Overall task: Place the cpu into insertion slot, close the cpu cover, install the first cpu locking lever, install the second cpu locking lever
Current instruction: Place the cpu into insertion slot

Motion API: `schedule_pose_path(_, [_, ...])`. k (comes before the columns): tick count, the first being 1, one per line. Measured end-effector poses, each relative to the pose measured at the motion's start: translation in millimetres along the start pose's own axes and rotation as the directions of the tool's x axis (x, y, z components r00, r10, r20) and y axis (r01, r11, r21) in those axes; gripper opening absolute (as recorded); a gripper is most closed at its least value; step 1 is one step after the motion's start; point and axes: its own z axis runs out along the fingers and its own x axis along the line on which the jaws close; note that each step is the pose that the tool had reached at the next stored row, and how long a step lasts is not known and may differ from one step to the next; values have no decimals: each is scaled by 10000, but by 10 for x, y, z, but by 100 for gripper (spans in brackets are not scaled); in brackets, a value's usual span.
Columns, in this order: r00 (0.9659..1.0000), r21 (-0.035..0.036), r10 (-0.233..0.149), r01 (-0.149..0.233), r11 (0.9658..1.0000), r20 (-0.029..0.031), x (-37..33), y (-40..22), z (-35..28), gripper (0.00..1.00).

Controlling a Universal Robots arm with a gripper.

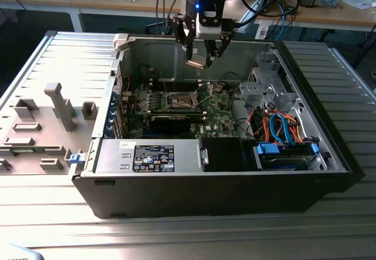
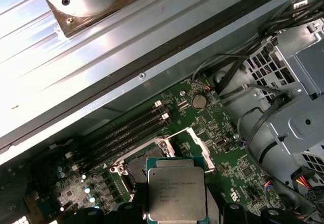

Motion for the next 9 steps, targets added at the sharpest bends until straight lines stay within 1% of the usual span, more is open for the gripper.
schedule_pose_path(9, [10000,-1,96,-96,10000,6,0,0,4,55])
